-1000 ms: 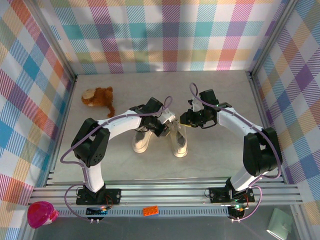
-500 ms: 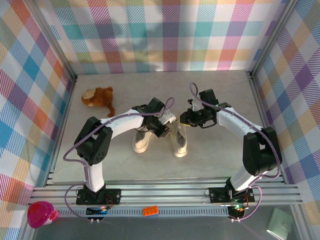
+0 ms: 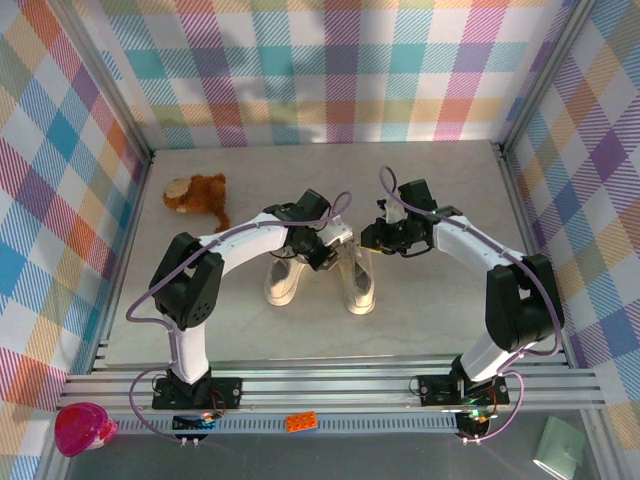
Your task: Tie the shoes
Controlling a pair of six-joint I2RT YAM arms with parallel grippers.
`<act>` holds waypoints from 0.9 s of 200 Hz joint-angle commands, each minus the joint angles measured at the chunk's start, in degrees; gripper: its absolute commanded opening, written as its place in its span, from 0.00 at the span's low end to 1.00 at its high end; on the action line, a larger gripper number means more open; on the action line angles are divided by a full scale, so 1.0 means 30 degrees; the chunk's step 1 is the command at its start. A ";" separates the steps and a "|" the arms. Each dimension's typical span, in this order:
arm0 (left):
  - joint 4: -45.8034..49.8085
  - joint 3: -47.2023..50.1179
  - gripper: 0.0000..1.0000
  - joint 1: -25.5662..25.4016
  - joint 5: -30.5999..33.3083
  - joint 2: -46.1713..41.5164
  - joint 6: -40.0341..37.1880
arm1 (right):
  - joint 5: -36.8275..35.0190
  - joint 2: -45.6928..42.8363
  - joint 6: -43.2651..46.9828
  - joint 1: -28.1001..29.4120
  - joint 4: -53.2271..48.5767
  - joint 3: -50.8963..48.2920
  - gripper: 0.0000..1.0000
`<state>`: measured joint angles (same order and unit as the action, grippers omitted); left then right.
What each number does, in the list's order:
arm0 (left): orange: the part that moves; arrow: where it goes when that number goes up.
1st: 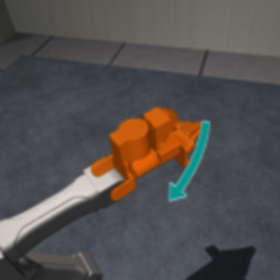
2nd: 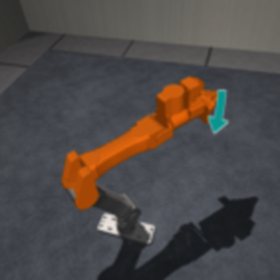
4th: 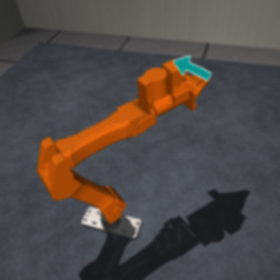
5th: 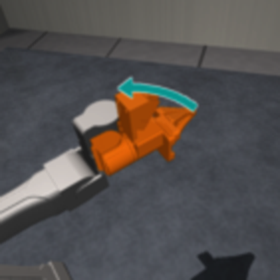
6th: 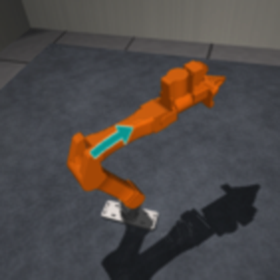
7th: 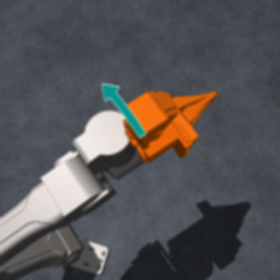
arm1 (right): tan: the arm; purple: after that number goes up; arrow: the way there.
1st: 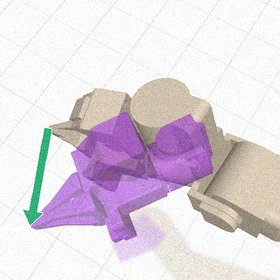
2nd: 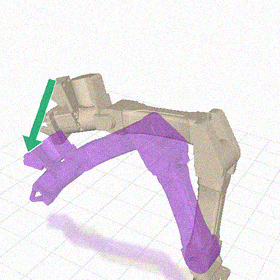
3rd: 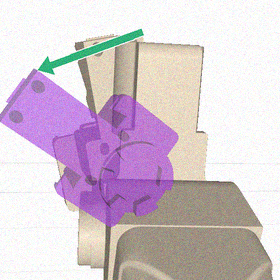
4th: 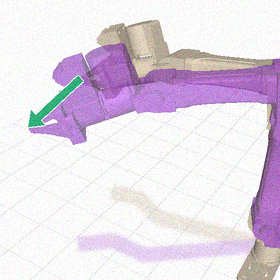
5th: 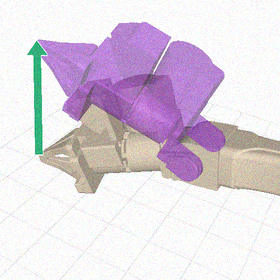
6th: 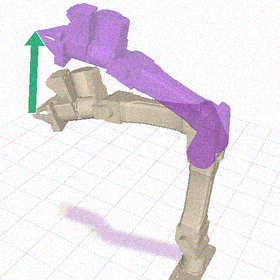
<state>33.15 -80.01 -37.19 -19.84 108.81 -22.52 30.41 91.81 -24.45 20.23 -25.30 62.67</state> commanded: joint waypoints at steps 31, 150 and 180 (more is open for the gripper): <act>0.2685 -0.2293 0.00 0.0158 -0.0010 0.1467 -0.2634 | -0.0214 -0.0369 -0.0021 -0.0094 -0.0019 -0.0251 0.23; 0.0224 -0.0292 0.48 0.1320 -0.2140 -0.0247 -0.3535 | -0.0359 -0.0252 0.0075 -0.0201 -0.0165 -0.0148 0.23; -0.1371 0.1474 0.49 0.1353 -0.2416 -0.1184 -0.4896 | -0.0441 -0.0318 0.0114 -0.0210 -0.0210 -0.0149 0.23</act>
<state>33.21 -79.05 -33.26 -23.79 109.38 -32.73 29.30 91.81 -24.49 20.10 -25.36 62.57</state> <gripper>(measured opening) 0.491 0.228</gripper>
